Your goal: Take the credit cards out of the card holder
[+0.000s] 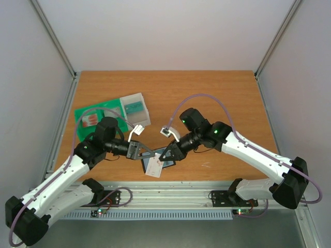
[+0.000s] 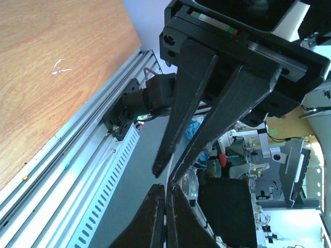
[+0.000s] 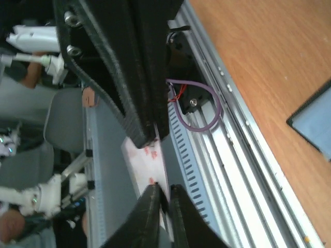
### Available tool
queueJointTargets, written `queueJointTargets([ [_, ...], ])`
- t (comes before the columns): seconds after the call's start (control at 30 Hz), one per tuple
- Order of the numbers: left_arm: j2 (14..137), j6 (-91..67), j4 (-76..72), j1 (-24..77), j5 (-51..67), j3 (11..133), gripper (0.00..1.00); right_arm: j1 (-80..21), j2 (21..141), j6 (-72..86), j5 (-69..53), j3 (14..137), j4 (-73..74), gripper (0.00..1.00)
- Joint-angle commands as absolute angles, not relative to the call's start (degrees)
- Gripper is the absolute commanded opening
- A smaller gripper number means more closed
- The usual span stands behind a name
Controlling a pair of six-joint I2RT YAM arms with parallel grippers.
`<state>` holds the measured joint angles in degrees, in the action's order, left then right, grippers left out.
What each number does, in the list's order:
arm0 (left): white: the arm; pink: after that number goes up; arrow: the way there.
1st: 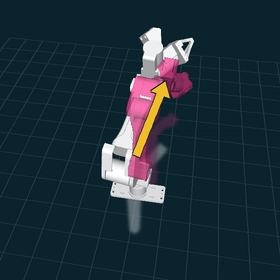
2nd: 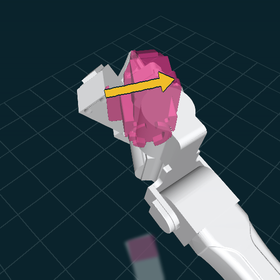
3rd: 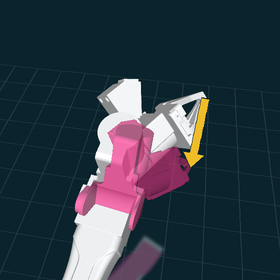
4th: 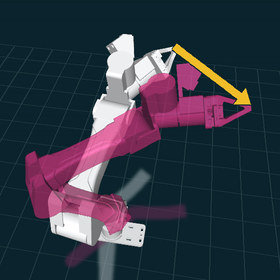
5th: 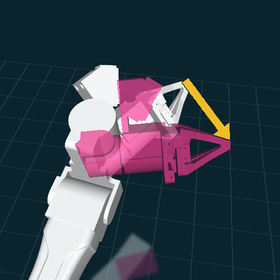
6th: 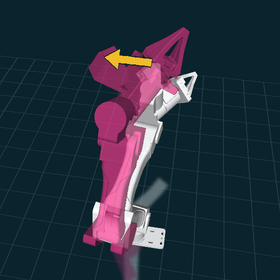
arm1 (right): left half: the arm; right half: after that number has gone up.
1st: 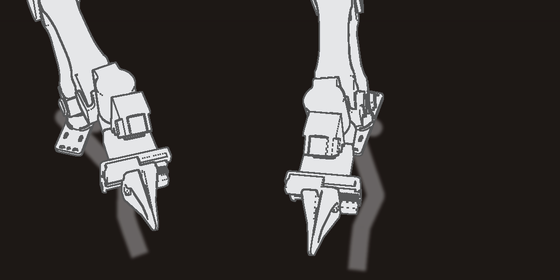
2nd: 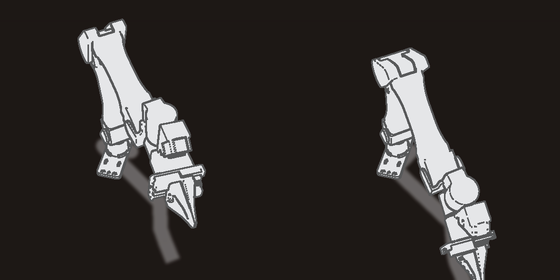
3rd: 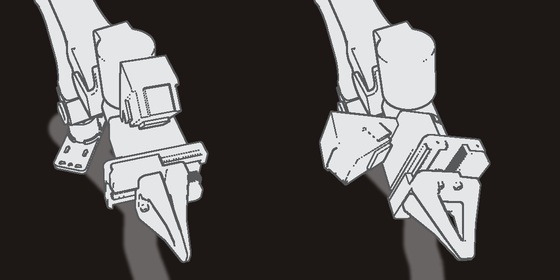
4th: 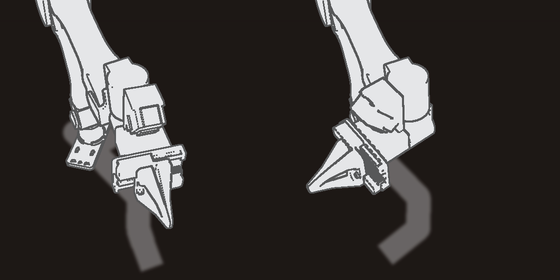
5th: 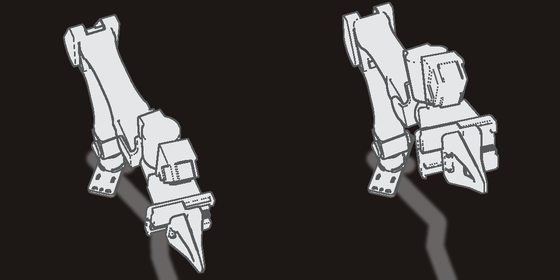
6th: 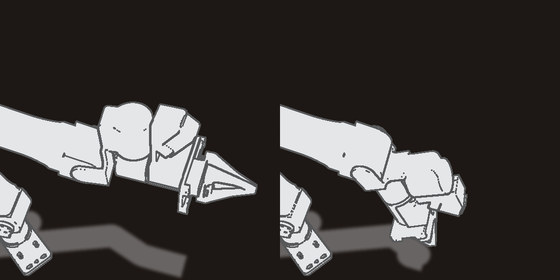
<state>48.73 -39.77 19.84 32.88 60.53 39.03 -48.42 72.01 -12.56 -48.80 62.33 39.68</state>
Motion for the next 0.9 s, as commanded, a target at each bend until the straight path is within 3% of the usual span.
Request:
queueJointTargets([
  [0.0,48.22,-38.20,19.65,33.19,60.55,38.70,0.06,-48.38,71.47,-11.32,-54.38,61.13,36.36,0.02],
  [0.07,48.21,-36.20,22.29,33.14,57.75,39.42,0.16,-48.43,71.50,-9.84,-54.73,61.04,35.35,0.01],
  [0.1,48.06,-35.70,23.82,33.11,55.47,39.87,0.30,-48.38,71.46,-8.88,-55.01,60.89,34.31,0.01],
  [0.2,47.41,-35.44,28.44,33.20,46.33,41.99,0.53,-48.43,70.51,-4.56,-54.38,59.64,30.51,0.01],
  [0.4,41.95,-45.01,24.58,33.16,37.14,43.96,0.74,-48.40,68.01,6.27,-48.20,58.39,24.13,0.01],
  [0.57,35.07,-51.27,23.99,33.16,26.62,43.33,0.85,-48.43,66.37,14.78,-42.50,57.28,17.91,0.01],
  [0.87,29.28,-60.32,18.54,33.18,23.64,39.62,0.84,-48.43,63.50,29.09,-31.80,53.55,1.86,0.01],
])
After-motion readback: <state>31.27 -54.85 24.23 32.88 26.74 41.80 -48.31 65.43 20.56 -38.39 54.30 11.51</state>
